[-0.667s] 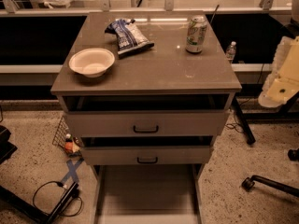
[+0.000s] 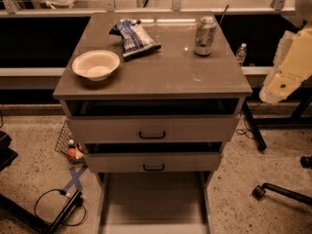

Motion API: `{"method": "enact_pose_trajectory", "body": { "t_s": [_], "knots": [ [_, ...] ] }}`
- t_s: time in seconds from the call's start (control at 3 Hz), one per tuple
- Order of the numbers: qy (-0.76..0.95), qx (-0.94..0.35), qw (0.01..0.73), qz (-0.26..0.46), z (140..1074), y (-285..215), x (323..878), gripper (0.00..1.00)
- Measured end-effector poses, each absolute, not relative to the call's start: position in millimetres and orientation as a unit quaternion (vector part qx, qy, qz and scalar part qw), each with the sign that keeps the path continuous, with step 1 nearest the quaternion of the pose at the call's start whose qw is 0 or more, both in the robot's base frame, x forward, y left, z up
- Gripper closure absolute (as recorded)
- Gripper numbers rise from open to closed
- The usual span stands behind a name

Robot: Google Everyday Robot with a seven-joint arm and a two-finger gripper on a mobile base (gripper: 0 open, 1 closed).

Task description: Place blue chip bag into bottom drawer

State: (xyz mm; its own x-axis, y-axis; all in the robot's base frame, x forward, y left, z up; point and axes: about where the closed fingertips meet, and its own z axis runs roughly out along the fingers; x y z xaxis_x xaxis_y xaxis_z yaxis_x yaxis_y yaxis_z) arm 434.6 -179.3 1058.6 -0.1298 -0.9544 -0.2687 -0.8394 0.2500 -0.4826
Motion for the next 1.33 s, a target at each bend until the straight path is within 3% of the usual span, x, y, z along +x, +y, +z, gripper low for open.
{"method": "enact_pose_trajectory", "body": {
  "t_s": [0.67,1.0,1.33],
  "knots": [
    [0.719,-0.559,0.407,-0.069,1053.7,-155.5,572.8,0.0],
    [0.706,-0.519,0.482,-0.015,1054.2,-125.8,632.6,0.0],
    [0.703,-0.507,0.498,-0.008,1053.9,-123.0,646.2,0.0]
  ]
}}
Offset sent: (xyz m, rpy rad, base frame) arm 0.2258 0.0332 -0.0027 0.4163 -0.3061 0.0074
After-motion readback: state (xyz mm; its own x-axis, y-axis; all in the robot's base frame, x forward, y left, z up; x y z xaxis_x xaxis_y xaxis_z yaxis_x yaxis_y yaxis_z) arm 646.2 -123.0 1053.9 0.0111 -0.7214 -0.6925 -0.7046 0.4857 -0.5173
